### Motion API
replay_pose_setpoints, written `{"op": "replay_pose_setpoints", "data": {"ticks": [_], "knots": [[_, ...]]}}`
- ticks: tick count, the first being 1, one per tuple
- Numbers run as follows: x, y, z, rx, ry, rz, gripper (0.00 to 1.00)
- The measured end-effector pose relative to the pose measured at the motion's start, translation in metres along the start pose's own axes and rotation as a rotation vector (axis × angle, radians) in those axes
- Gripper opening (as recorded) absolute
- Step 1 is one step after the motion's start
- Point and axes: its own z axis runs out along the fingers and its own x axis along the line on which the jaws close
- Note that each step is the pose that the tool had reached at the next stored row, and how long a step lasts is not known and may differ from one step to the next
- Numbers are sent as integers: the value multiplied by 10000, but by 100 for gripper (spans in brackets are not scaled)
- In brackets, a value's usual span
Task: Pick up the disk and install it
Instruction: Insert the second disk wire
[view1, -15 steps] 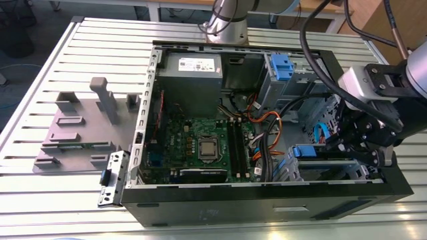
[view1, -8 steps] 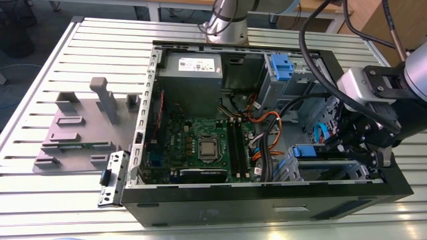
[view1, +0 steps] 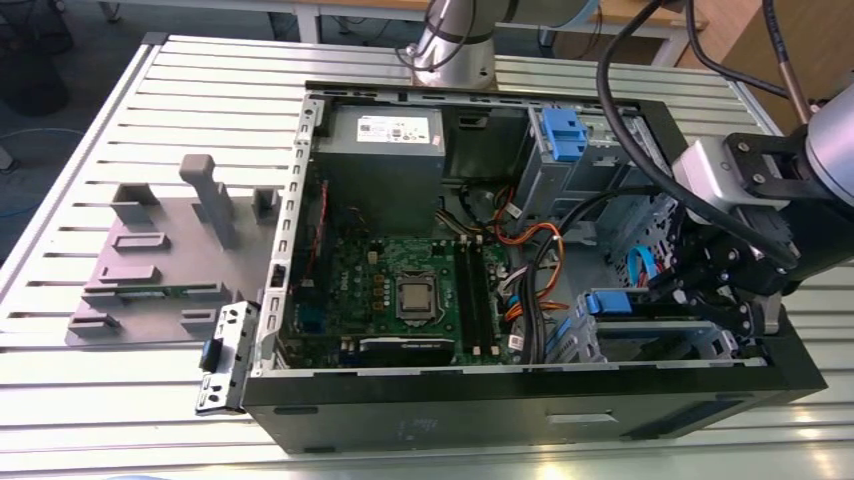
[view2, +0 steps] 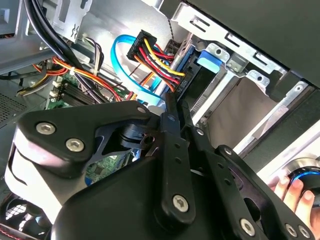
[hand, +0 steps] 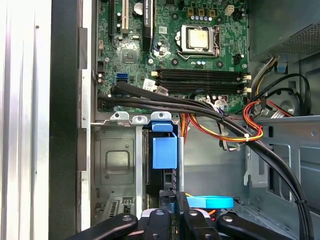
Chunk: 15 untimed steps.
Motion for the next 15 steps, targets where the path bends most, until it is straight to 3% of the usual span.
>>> {"op": "replay_pose_setpoints", "data": {"ticks": [4, 10, 15], "knots": [[0, 0, 1, 0, -10, 0, 16], [-1, 0, -9, -14, -118, -92, 16], [3, 1, -16, -19, -146, -116, 16]]}}
